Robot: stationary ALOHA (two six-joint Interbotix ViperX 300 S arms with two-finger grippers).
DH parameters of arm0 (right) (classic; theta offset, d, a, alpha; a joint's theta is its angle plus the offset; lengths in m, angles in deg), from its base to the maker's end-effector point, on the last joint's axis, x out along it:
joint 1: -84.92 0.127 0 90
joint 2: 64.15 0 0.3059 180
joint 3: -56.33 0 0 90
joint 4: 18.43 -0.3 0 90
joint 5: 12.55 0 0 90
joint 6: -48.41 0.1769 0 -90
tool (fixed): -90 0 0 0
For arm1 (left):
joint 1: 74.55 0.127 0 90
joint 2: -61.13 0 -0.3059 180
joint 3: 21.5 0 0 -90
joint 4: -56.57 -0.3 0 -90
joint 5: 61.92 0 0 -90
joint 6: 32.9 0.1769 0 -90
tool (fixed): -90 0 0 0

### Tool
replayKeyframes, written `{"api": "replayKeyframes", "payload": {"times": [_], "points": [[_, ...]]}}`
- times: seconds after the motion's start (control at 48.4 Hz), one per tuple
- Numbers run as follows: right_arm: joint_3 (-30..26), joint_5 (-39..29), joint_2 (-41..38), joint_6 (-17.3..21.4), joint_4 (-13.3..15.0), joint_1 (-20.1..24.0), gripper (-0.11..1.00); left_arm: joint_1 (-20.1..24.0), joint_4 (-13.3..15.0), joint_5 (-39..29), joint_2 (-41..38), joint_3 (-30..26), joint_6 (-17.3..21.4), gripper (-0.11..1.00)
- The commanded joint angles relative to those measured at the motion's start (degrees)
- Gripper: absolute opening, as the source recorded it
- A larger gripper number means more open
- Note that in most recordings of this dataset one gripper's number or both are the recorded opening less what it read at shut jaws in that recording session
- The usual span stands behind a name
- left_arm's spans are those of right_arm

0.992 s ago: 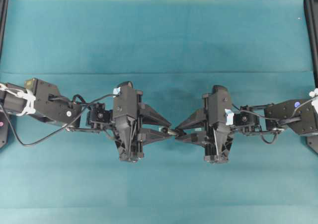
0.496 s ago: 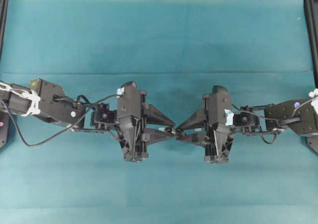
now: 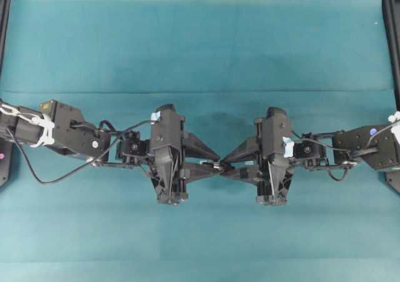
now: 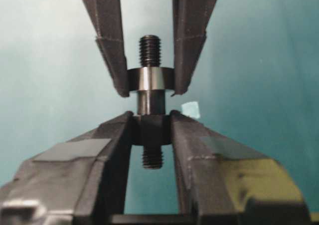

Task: Insert the washer onto the shaft with both hands.
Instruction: 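Push the washer with the left gripper onto the shaft toward the hex, then open the left gripper and withdraw it from the washer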

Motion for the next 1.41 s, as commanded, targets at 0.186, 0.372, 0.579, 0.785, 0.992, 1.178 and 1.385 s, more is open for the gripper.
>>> {"api": "replayKeyframes", "payload": {"times": [0.186, 0.372, 0.579, 0.785, 0.992, 1.178, 1.385], "points": [[-0.88, 0.97, 0.53, 0.35, -0.18, -0.26, 0.0, -0.26, -0.18, 0.09, -0.35, -1.67, 0.18, 0.33], [-0.97, 1.05, 0.53, 0.35, -0.18, -0.26, 0.0, -0.26, -0.09, 0.0, -1.32, -3.25, 0.26, 0.33], [-1.14, 0.97, 0.44, 0.35, -0.18, -0.26, 0.0, -0.26, -0.18, -0.09, -1.49, -3.78, 0.35, 0.33], [-1.23, 1.05, 0.44, 0.35, -0.18, -0.26, 0.0, -0.26, -0.18, -0.79, -1.58, -3.78, 0.26, 0.33], [-1.14, 1.05, 0.44, 0.35, -0.18, -0.26, 0.0, -0.26, -0.09, -2.37, -1.23, -3.78, 0.18, 0.33], [-1.14, 0.97, 0.44, 0.35, -0.18, -0.26, 0.0, -0.26, -0.18, -2.55, -1.14, -3.78, 0.09, 0.33], [-1.23, 0.88, 0.44, 0.35, -0.18, -0.26, 0.0, -0.26, -0.18, -2.55, -0.79, -3.78, -0.09, 0.33]]}}
